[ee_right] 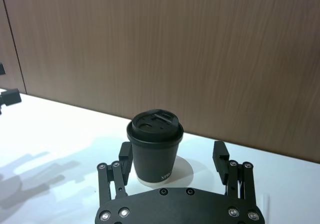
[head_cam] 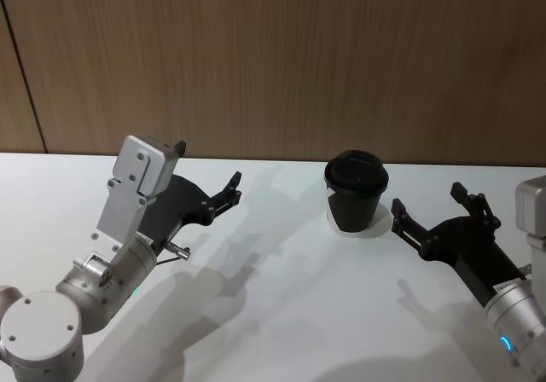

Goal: Pick up the straw with one hand, pass it to the other hand, and insert it into the cup.

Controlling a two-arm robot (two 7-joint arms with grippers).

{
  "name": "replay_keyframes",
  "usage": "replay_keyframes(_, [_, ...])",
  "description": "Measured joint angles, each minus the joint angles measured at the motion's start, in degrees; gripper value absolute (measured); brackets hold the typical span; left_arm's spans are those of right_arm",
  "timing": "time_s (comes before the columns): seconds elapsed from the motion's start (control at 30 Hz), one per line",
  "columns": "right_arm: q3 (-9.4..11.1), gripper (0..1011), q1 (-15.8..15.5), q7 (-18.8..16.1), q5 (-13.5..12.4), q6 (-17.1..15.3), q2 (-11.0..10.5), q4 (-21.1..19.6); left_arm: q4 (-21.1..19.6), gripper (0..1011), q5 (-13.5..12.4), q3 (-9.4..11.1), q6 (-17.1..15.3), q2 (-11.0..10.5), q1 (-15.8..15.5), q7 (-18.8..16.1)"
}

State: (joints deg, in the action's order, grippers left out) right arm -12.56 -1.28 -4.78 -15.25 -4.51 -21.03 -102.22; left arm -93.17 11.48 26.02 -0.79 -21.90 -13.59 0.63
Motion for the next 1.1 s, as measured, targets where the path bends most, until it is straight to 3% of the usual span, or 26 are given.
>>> replay_keyframes(0.5, [2.8,1001,-2.0,0.2,-0.6,-6.4,-1.2,-2.4,0.0,1003,0.0,0.0,0.0,0.0,0.0,0.0])
replay_keyframes(1.1, [5.7,1001,-3.5,3.2,-1.2,-13.7,-0.2,-3.9,0.0,1003,0.0,0.0,0.0,0.0,0.0,0.0])
